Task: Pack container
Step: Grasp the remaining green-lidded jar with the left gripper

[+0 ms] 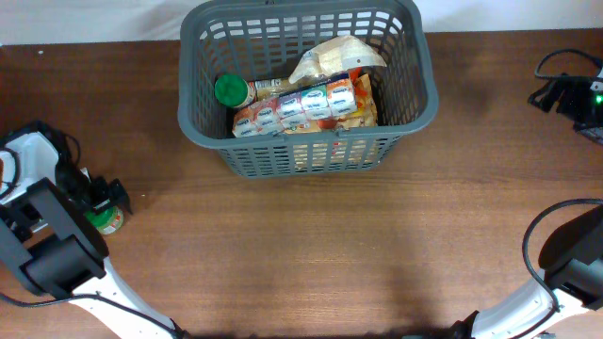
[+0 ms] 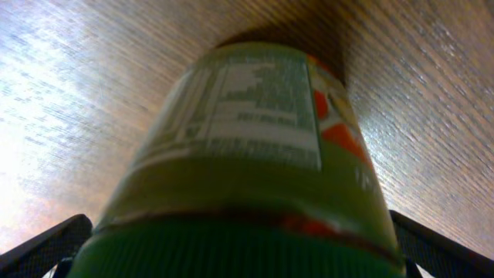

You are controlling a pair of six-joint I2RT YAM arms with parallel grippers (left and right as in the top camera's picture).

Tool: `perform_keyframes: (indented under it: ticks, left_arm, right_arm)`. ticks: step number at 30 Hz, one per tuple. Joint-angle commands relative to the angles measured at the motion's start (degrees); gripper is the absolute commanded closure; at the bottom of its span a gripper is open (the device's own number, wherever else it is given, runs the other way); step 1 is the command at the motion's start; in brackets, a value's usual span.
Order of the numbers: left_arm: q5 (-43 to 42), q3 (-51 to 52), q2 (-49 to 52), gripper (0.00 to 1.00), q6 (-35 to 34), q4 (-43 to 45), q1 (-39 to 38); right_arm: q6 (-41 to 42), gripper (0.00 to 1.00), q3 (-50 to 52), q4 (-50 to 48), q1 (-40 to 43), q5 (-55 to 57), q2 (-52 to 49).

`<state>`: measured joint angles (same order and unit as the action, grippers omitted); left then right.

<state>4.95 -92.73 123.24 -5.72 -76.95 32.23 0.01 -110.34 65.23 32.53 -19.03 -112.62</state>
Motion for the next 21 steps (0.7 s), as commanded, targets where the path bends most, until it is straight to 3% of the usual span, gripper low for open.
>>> perform_keyframes:
  ticks: [1, 7, 11, 17, 19, 21]
  left_arm:
    - [-0.2, 0.7, -1.0, 0.01, 1.3, 1.2, 0.2]
    - [-0.2, 0.7, -1.0, 0.04, 1.5, 3.0, 0.2]
    - [-0.2, 0.7, -1.0, 0.25, 1.5, 3.0, 0.2]
    - [-2.7, 0.7, -1.0, 0.36, 1.5, 2.4, 0.2]
    - [-4.6, 0.6, -1.0, 0.51, 2.0, 2.3, 0.2]
    - [-8.0, -0.2, -1.0, 0.80, 4.4, 1.9, 0.1]
  right_arm:
    - [0.3, 0.01, 0.3, -0.2, -0.3, -0.5, 0.5]
    - [0.3, 0.01, 0.3, -0.1, -0.3, -0.5, 0.5]
    - [0.3, 0.02, 0.3, -0.2, -0.3, -0.5, 0.5]
    - [0.3, 0.01, 0.3, -0.2, -0.3, -0.5, 0.5]
    - [0.3, 0.01, 0.3, -0.2, -0.3, -0.5, 0.5]
    - [0.3, 0.01, 0.3, -0.1, -0.3, -0.5, 0.5]
